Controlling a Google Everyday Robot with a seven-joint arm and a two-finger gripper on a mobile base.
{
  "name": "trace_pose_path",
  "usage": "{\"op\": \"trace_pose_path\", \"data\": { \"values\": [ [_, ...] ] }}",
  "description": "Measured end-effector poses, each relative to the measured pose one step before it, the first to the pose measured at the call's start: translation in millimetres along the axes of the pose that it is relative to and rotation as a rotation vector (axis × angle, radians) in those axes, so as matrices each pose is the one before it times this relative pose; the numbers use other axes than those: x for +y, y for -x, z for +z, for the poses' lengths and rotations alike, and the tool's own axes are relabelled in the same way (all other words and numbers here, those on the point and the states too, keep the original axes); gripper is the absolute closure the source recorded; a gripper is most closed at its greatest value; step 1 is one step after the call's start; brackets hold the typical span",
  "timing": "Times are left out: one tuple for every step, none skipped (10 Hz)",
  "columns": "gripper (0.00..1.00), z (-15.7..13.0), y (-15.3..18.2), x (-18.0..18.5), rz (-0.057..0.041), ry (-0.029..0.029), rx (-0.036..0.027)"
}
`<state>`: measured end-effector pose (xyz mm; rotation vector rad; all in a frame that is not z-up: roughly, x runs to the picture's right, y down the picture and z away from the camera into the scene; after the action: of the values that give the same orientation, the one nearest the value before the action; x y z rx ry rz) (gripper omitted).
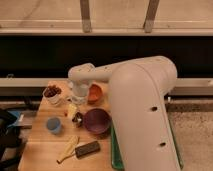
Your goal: Stack cups on top of each other
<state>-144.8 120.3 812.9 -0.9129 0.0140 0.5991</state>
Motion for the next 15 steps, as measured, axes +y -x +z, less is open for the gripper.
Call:
{"op": "trace_pose_path", "data": {
  "values": [
    [0.20, 2.30, 0.00, -3.31, 0.00897, 0.00427, 0.00055],
    [0.20, 1.81, 0.42, -4.36, 0.00908, 0.00209, 0.00078],
    [0.20, 0.44, 1.12, -3.25, 0.00343, -0.00122, 0.00162],
    [0.20, -0.34, 1.03, -2.90, 0.00286, -0.00199, 0.00015],
    [0.20, 1.17, -0.11, -4.09, 0.00497, -0.00118, 0.00202],
    [0.20, 2.11, -0.38, -3.50, 0.00614, 0.00270, 0.00003],
    [0.20, 2.29, -1.94, -2.26, 0.00510, 0.00621, 0.00066],
    [0.20, 4.33, -4.28, -2.95, 0.01050, 0.01098, 0.00190],
    [0.20, 3.27, -2.96, -1.41, 0.00632, 0.00727, 0.00231],
    [0.20, 3.66, -4.14, -1.57, 0.00807, 0.00768, 0.00335],
    [0.20, 3.68, -4.50, -1.37, 0.00855, 0.00782, 0.00357],
    [0.20, 2.03, -2.32, -0.82, 0.00591, 0.00461, 0.00048],
    [0.24, 2.09, -1.92, -0.28, 0.00417, 0.00455, 0.00144],
    [0.31, 1.95, -1.06, 0.29, 0.00250, 0.00439, 0.00023],
    [0.42, 2.54, -1.14, 0.79, 0.00168, 0.00560, -0.00035]
  ]
}}
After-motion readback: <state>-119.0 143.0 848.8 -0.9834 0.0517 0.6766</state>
